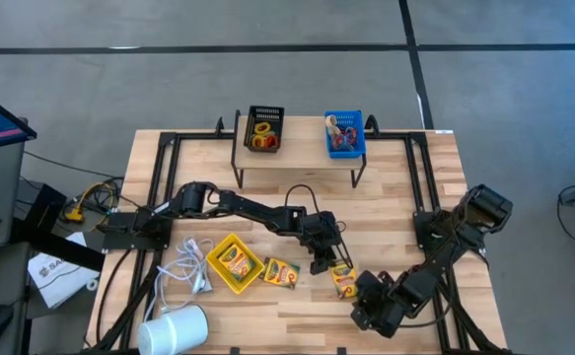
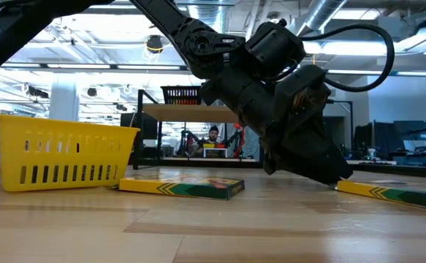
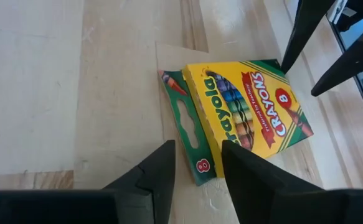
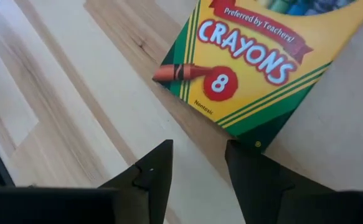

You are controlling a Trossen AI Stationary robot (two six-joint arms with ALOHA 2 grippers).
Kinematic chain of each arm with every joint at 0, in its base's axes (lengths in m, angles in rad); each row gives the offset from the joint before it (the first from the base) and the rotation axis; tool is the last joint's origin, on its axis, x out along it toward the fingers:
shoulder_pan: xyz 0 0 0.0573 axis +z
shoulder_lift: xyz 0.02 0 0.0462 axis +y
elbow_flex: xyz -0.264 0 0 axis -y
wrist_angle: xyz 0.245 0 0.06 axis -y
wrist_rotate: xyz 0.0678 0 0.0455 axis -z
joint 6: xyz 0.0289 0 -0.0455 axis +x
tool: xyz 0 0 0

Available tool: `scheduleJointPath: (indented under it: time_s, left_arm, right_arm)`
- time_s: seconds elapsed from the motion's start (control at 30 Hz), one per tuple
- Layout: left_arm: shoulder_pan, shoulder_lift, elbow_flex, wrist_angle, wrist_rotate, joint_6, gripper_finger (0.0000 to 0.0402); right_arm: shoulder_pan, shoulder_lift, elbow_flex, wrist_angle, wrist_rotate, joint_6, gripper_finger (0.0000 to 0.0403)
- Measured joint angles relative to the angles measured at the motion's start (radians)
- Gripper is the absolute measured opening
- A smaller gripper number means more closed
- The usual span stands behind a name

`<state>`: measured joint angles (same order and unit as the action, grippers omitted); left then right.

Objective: Pick & Place Office Desk Supplies
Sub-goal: Put the yellow crayon box into the yellow bin

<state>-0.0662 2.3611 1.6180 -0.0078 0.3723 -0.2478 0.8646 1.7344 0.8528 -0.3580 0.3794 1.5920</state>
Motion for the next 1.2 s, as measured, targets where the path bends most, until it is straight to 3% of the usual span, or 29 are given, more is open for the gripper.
scheduleJointPath:
  time_s: [0.37,1.2]
  left_arm:
    - [-0.003,-0.033,-0.001,0.004,0.047,-0.004,0.0126]
    - [-0.008,-0.051,0.000,0.036,0.045,-0.003,0.0126]
  right_arm:
    - [-0.015,0.000,-0.001,-0.011,0.021,-0.029,0.0150]
    - [-0.024,0.002,-0.003,-0.045,0.079,-0.051,0.0150]
